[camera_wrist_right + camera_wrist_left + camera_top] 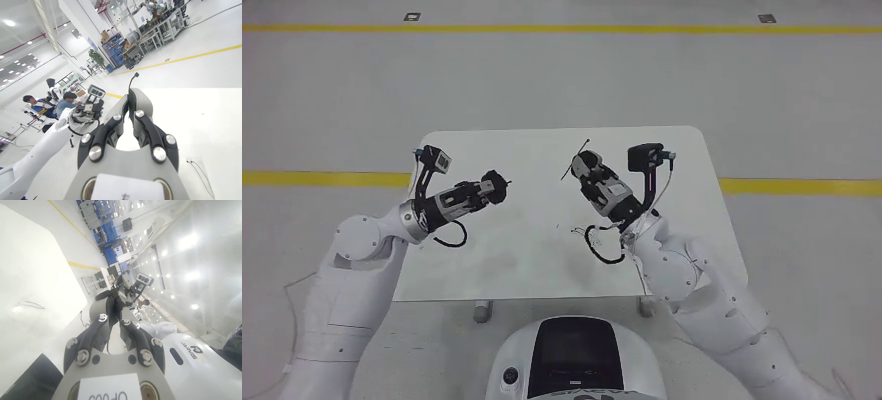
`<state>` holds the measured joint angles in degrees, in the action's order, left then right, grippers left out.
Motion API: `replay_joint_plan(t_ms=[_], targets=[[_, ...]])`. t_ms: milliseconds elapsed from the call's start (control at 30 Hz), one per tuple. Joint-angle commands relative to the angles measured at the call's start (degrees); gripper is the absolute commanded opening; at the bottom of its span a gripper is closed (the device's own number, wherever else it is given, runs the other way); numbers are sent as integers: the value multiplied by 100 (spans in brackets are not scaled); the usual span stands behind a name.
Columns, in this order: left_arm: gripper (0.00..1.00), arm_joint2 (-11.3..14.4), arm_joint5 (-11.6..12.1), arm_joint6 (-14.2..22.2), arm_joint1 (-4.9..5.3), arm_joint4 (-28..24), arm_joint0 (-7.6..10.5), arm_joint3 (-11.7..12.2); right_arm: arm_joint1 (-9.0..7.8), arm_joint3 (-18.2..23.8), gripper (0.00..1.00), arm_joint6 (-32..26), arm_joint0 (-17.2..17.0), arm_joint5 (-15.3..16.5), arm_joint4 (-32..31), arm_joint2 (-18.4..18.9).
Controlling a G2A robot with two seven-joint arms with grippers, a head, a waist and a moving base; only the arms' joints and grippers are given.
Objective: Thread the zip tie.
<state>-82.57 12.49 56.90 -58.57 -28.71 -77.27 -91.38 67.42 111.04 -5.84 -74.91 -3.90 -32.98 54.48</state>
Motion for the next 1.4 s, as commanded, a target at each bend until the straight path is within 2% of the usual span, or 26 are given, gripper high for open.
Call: replay_joint_plan(t_ms=[0,100,167,433,567,767,833,1367], targets=[[0,93,-68,-64,-10,-41,-16,-37,30,-10,0,69,19,20,-148,-128],[0,210,-89,-124,-19,-27,-19,-91,88,-48,0,211,44,55,-322,-327],[0,262,-14,-84,-19,29,9,-121,117,-157,0,146,92,98,-579,-477],[0,262,-14,-84,-19,29,9,-121,117,-173,0,110,110,96,-667,-489],[0,405,-103,-272,-36,-28,-60,-196,143,-176,0,199,83,162,-815,-542],[0,611,-85,-476,-60,-8,-106,-190,237,-295,0,418,144,207,-986,-687],[0,652,-80,-443,-55,88,-88,-206,254,-321,0,455,161,226,-1033,-692],[0,654,-72,-437,-53,113,-82,-212,254,-318,0,478,147,227,-1068,-664]])
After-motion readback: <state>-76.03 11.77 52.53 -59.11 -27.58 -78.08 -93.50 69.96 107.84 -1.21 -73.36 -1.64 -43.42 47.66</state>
